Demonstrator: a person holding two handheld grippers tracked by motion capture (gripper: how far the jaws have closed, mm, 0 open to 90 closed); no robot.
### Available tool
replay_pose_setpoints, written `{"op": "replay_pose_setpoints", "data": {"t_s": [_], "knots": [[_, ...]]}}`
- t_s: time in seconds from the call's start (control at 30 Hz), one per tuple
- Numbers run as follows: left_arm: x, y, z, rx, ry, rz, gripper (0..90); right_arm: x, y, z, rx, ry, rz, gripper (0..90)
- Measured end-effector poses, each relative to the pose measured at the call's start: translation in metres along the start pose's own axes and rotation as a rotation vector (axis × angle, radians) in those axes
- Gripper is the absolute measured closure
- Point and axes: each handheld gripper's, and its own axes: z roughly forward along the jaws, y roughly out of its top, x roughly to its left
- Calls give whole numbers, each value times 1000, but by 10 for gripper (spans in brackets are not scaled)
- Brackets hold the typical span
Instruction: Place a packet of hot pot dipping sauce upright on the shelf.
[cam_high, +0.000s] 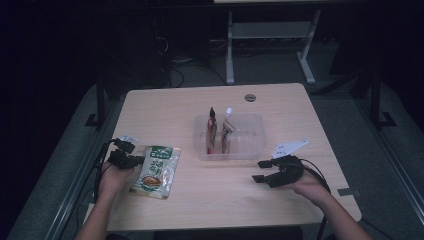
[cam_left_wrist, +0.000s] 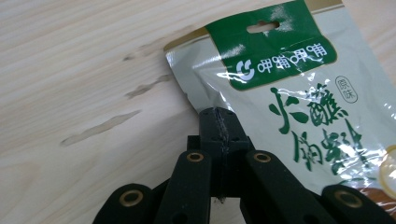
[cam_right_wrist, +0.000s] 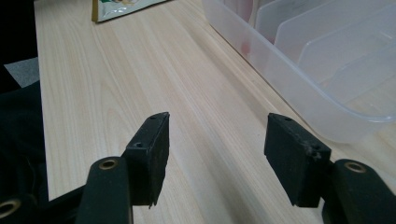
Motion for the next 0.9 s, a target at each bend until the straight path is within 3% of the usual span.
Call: {"op": "replay_pose_setpoints", "data": {"t_s": [0.33, 0.67, 0.77, 0.9], "knots": [[-30, 5, 7, 10, -122, 98, 900, 0, 0, 0, -1, 1, 2, 397], [-63, 9, 11, 12, -277, 218, 900, 0, 0, 0, 2, 0, 3, 397], [-66, 10, 9, -6, -303, 228, 900, 0, 0, 0, 2, 0, 4, 397], [-62, 8, -2, -59, -344, 211, 896, -1, 0, 0, 1, -1, 4, 397]]}}
